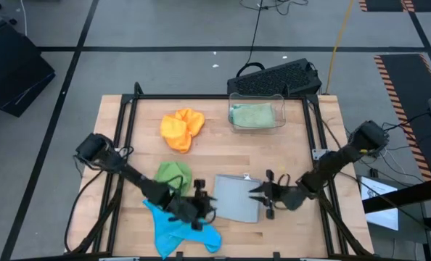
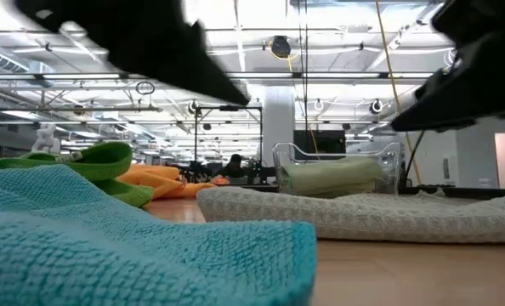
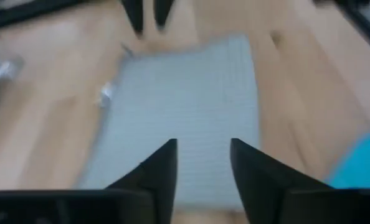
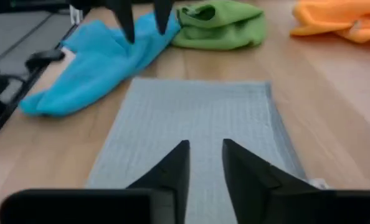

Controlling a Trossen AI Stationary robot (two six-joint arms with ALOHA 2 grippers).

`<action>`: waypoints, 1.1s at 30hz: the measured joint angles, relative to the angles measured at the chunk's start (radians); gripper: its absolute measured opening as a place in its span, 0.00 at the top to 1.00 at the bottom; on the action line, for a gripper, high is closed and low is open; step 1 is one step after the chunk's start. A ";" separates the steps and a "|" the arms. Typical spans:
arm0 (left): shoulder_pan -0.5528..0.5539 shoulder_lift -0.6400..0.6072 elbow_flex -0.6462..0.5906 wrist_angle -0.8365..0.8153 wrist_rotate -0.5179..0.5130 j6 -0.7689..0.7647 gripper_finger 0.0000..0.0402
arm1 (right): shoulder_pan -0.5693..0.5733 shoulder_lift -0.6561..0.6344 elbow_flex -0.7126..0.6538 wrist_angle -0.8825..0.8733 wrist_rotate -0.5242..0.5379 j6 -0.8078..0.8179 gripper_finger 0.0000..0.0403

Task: Fold microfiber towels
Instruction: Fold the gray microfiber towel

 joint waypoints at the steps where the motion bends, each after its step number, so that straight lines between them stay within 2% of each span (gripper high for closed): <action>1: -0.020 0.009 -0.003 -0.010 -0.003 -0.001 0.59 | 0.022 -0.001 0.017 -0.031 0.008 0.018 0.75; 4: -0.059 0.061 0.000 0.063 -0.011 0.002 0.51 | 0.087 -0.013 0.037 -0.094 0.023 0.051 0.67; 8: -0.078 0.127 0.008 0.128 -0.036 0.052 0.45 | 0.149 0.041 0.063 -0.098 0.020 0.034 0.61; 11: -0.061 0.176 0.019 0.121 -0.055 0.101 0.44 | 0.180 0.109 0.096 -0.084 0.015 0.016 0.58; 16: -0.030 0.229 0.038 0.141 0.022 0.122 0.44 | 0.209 0.214 0.141 -0.085 0.016 0.025 0.50; 21: -0.005 0.229 0.036 0.103 0.059 0.094 0.44 | 0.222 0.287 0.164 -0.018 -0.003 -0.004 0.44; 24: 0.006 0.227 0.036 0.092 0.075 0.084 0.49 | 0.221 0.316 0.170 -0.006 0.014 -0.030 0.43; 28: 0.024 0.227 0.036 0.084 0.127 0.076 0.62 | 0.217 0.346 0.174 0.001 0.021 -0.046 0.45; 33: 0.032 0.228 0.036 0.080 0.139 0.070 0.79 | 0.197 0.375 0.176 0.000 0.023 -0.017 0.56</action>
